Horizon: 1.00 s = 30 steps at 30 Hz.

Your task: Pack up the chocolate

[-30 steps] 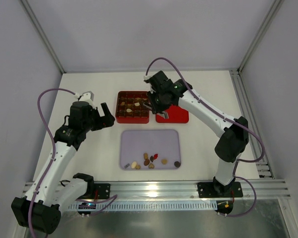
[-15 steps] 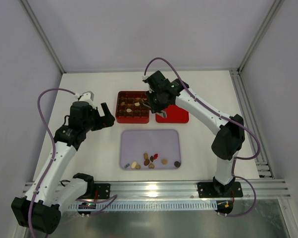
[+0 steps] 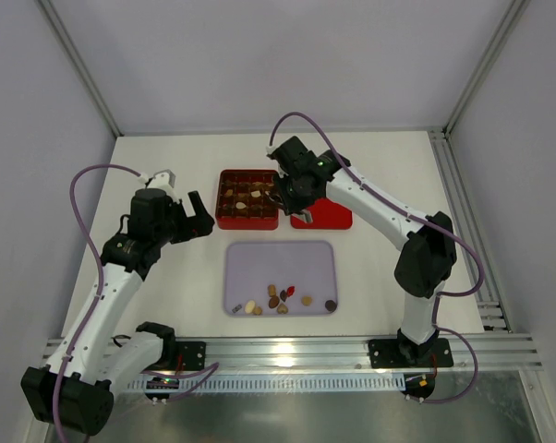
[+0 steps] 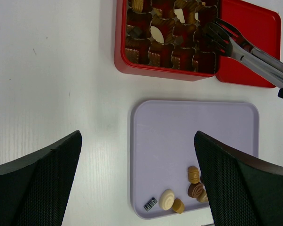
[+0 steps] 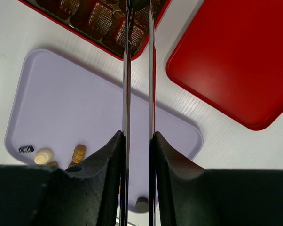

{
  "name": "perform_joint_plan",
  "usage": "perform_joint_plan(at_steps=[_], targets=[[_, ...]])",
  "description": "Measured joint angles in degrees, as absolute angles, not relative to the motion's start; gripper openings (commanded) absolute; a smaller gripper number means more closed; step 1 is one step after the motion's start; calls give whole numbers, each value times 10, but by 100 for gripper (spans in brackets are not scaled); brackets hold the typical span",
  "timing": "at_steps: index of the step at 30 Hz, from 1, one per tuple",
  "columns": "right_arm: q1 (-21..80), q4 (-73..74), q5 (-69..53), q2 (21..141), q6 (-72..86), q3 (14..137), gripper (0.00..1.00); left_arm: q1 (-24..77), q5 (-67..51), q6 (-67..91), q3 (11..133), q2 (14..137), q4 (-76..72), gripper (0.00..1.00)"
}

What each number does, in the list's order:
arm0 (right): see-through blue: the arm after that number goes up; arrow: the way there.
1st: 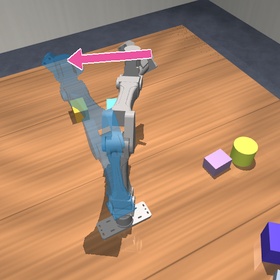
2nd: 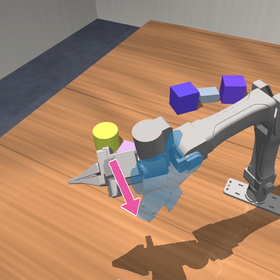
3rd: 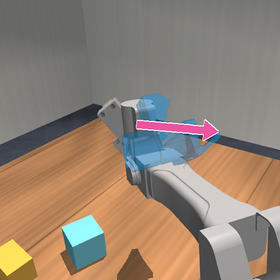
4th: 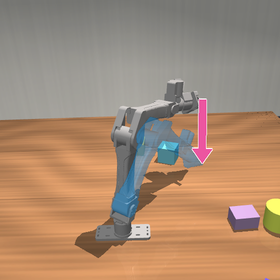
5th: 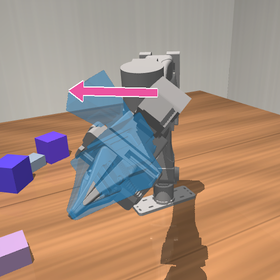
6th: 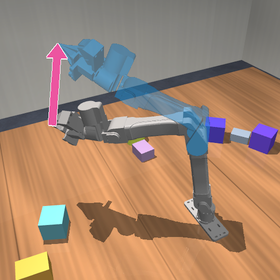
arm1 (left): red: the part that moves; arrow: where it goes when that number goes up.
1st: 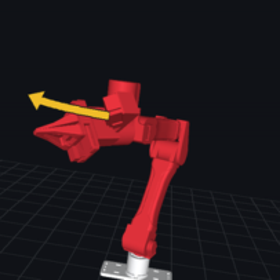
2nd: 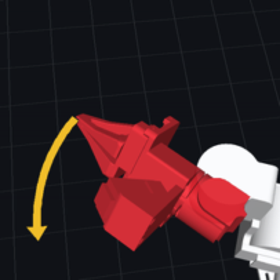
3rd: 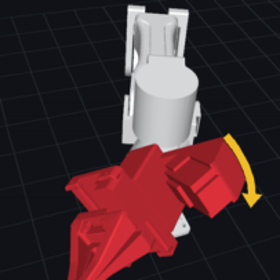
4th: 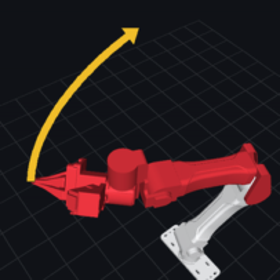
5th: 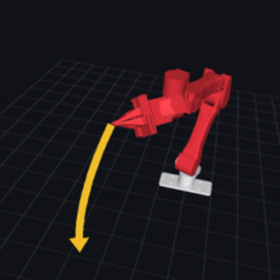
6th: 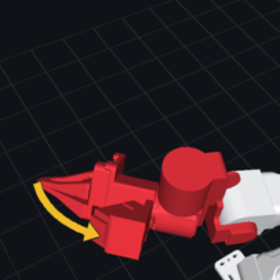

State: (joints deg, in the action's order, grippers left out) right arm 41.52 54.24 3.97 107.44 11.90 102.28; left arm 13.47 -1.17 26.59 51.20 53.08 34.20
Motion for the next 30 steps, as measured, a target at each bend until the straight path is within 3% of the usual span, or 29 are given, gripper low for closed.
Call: perform_joint_plan(at_steps=[30], targets=[[415,537,37,1074,119,1012,39,135,-12,266,512,531,342,100]])
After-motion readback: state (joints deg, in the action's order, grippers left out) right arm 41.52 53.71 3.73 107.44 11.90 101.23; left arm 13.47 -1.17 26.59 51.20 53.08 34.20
